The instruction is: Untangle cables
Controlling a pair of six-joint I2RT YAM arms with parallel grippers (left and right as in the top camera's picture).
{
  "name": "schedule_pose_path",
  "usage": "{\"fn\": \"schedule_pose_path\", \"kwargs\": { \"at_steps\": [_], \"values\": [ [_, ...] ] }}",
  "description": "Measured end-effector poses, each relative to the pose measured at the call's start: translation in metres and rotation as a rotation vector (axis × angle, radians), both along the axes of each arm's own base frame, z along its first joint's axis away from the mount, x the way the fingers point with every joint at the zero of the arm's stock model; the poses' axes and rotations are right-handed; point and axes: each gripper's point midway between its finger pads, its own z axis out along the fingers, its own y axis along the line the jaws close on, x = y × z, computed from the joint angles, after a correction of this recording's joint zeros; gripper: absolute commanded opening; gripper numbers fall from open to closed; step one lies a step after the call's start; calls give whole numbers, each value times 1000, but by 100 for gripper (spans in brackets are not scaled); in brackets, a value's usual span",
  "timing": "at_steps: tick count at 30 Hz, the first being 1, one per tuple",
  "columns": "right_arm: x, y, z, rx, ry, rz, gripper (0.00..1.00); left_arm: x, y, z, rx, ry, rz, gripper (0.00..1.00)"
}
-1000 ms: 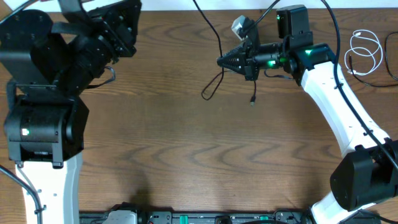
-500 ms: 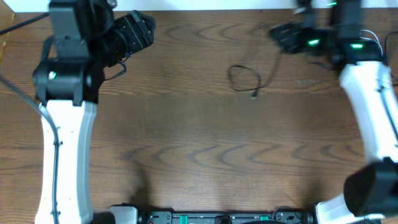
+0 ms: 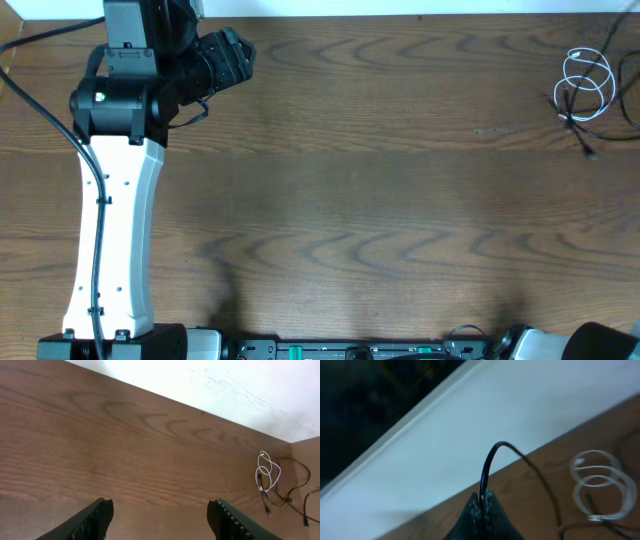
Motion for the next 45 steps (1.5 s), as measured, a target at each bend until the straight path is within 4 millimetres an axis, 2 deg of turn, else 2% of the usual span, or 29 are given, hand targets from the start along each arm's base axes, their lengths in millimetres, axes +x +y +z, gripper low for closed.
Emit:
{"fn": "schedule_pose_path", "kwargs": {
  "at_steps": [3, 7, 8, 10, 11, 12, 14, 17, 21, 24, 28, 30, 33, 35, 36, 37, 40, 45],
  "values": [
    [-3, -35, -9, 5, 20, -107, 1, 0, 0, 0, 2, -1, -2, 65],
    [-5, -79, -33, 3, 83, -251, 3, 0, 0, 0, 5, -2, -4, 65],
    [-5, -90, -41, 6, 102, -287, 13, 0, 0, 0, 8, -4, -8, 65],
    [-4, -108, -57, 11, 138, -347, 61, 0, 0, 0, 15, -8, -14, 65],
    [-3, -116, -64, 13, 155, -369, 91, 0, 0, 0, 17, -9, -16, 65],
    [-3, -121, -70, 17, 170, -385, 99, 0, 0, 0, 18, -9, -17, 65],
    [-2, -126, -80, 24, 192, -397, 99, 0, 0, 0, 26, -13, -23, 65],
    [-1, -121, -85, 54, 205, -376, 99, 0, 0, 0, 35, -18, -32, 66],
    [1, -98, -80, 111, 187, -274, 99, 0, 0, 0, 62, -31, -57, 66],
    [-5, -64, -75, 168, 196, -146, 99, 1, 0, 1, 89, -50, -81, 66],
    [-26, 8, -74, 184, 274, 79, 99, 2, 0, 6, 113, -85, -101, 66],
    [-39, 51, -78, 159, 325, 218, 99, -2, -1, 11, 139, -111, -135, 70],
    [-59, 106, -91, 92, 414, 419, 99, -15, -6, 18, 168, -138, -200, 73],
    [-71, 132, -105, 41, 485, 513, 99, -24, -8, 19, 180, -139, -235, 74],
    [-75, 140, -110, 18, 509, 542, 99, -27, -9, 19, 185, -135, -247, 75],
    [-80, 151, -117, -17, 546, 578, 99, -29, -9, 17, 190, -130, -256, 100],
    [-88, 173, -131, -99, 612, 646, 99, -33, -9, 10, 199, -101, -277, 98],
    [-88, 186, -154, -220, 723, 601, 99, -39, -5, -6, 216, -28, -275, 98]
  ]
}}
